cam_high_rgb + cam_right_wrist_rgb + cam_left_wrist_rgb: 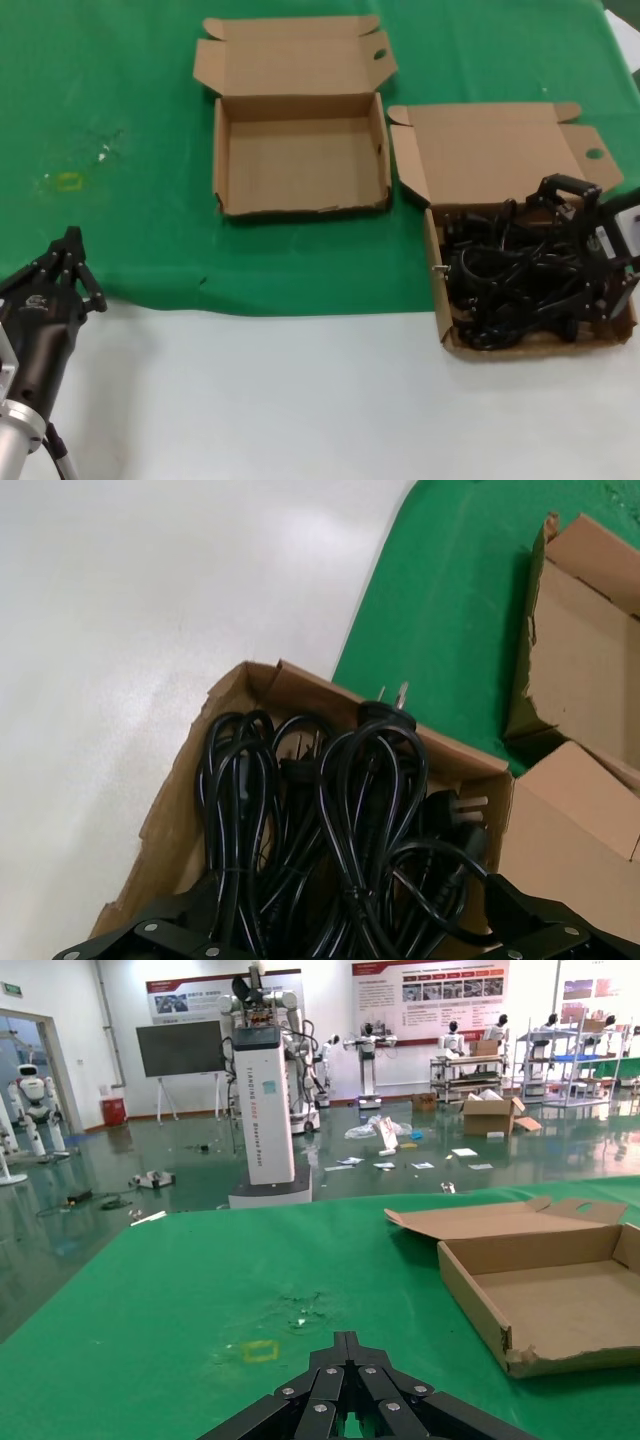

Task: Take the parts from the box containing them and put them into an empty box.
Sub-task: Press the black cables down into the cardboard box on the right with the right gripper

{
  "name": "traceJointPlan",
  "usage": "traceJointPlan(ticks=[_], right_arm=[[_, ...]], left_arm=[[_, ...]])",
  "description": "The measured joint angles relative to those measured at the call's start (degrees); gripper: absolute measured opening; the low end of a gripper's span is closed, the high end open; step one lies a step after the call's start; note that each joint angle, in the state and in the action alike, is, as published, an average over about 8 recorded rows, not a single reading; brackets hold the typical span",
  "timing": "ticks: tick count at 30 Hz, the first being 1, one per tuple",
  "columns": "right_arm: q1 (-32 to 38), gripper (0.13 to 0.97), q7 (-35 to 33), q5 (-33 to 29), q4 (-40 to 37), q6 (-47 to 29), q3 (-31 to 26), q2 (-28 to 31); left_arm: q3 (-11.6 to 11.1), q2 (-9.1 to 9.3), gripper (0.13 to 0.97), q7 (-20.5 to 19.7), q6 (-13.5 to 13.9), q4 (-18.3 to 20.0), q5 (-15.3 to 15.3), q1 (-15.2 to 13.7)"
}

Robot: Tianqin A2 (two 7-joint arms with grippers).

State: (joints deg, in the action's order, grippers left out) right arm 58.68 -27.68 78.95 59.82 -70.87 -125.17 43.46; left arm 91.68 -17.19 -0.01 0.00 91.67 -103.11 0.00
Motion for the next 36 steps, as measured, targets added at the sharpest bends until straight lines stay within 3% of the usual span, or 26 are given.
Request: traceJointPlan(ticks=[14, 23, 31, 36], right_arm=[[0.1, 0.877, -2.8, -1.2, -3.5, 1.2, 1.2, -1.8], [0.2, 0.728, -3.2, -1.8, -4.3, 1.6, 1.7, -2.2], [-0.1, 0.512, -3.5, -1.9, -4.4, 1.5, 1.9, -2.3], [-0.6, 0.489, -3.7, -2.0, -4.5, 1.7, 1.9, -2.6]], left_arm=[[0.0, 0.0, 0.144, 0.0, 0.0, 0.0, 0.0, 0.0], [0.0, 0.0, 0.144, 0.0, 0.0, 0.0, 0.0, 0.0], [0.0, 0.0, 0.144, 0.0, 0.0, 0.0, 0.0, 0.0], [0.0, 0.0, 0.144, 0.0, 0.0, 0.0, 0.0, 0.0]])
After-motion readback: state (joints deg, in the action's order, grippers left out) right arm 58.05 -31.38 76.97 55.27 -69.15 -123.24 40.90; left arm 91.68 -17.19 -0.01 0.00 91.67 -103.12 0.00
